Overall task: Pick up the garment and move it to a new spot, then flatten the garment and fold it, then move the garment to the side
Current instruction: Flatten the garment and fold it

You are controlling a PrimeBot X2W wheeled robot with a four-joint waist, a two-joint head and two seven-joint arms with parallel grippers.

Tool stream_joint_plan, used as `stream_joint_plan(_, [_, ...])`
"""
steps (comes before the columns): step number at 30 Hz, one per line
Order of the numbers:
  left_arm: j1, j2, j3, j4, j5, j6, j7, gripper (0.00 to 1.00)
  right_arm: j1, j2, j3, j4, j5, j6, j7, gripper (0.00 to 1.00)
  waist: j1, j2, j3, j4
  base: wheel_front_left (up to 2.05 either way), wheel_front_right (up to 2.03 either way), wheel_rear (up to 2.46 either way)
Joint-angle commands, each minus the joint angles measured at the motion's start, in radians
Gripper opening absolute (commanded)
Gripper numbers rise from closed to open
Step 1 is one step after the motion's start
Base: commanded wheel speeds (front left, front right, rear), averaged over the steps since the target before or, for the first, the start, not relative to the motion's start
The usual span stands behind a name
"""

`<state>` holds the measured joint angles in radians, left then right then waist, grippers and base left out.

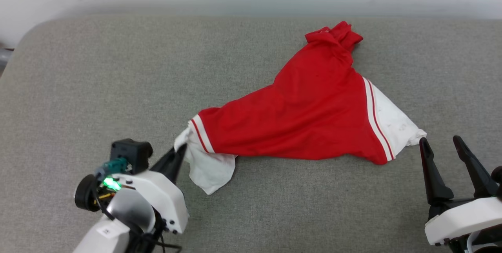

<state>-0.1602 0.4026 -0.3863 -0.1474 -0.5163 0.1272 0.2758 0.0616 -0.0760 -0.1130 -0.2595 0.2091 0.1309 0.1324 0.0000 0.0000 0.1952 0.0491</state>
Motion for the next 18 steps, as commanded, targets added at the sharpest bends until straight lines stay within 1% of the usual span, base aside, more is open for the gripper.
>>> stream_joint_plan(1, [-0.031, 0.001, 0.018, 0.038, -0.01, -0.005, -0.017, 0.0, -0.012, -0.009, -0.003, -0.007, 0.002, 0.0, 0.007, 1.0, 0.0, 0.0, 0.023, 0.007, 0.0, 0.0, 0.0])
stream_joint_plan(7, [-0.135, -0.011, 0.049, 0.17, -0.026, -0.027, -0.052, 0.0, -0.046, -0.019, -0.013, -0.006, 0.006, -0.001, 0.012, 1.0, 0.0, 0.0, 0.087, -0.013, 0.0, 0.0, 0.0])
stream_joint_plan(12, [-0.209, -0.016, 0.076, 0.281, -0.045, -0.036, -0.068, 0.0, -0.07, -0.017, -0.019, 0.006, 0.012, 0.0, -0.002, 1.0, 0.0, 0.0, 0.134, -0.047, 0.0, 0.0, 0.0])
stream_joint_plan(13, [-0.229, -0.013, 0.08, 0.327, -0.052, -0.044, -0.066, 0.0, -0.076, -0.016, -0.016, 0.013, 0.014, 0.0, -0.009, 1.0, 0.0, 0.0, 0.149, -0.058, 0.0, 0.0, 0.0])
stream_joint_plan(17, [-0.258, -0.015, 0.082, 0.416, -0.06, -0.059, -0.078, 0.0, -0.088, -0.016, -0.017, 0.03, 0.014, 0.0, -0.024, 1.0, 0.0, 0.0, 0.161, -0.073, 0.0, 0.0, 0.0])
stream_joint_plan(18, [-0.258, -0.015, 0.082, 0.416, -0.06, -0.059, -0.078, 0.0, -0.088, -0.016, -0.017, 0.03, 0.014, 0.0, -0.024, 1.0, 0.0, 0.0, 0.161, -0.073, 0.0, 0.0, 0.0])
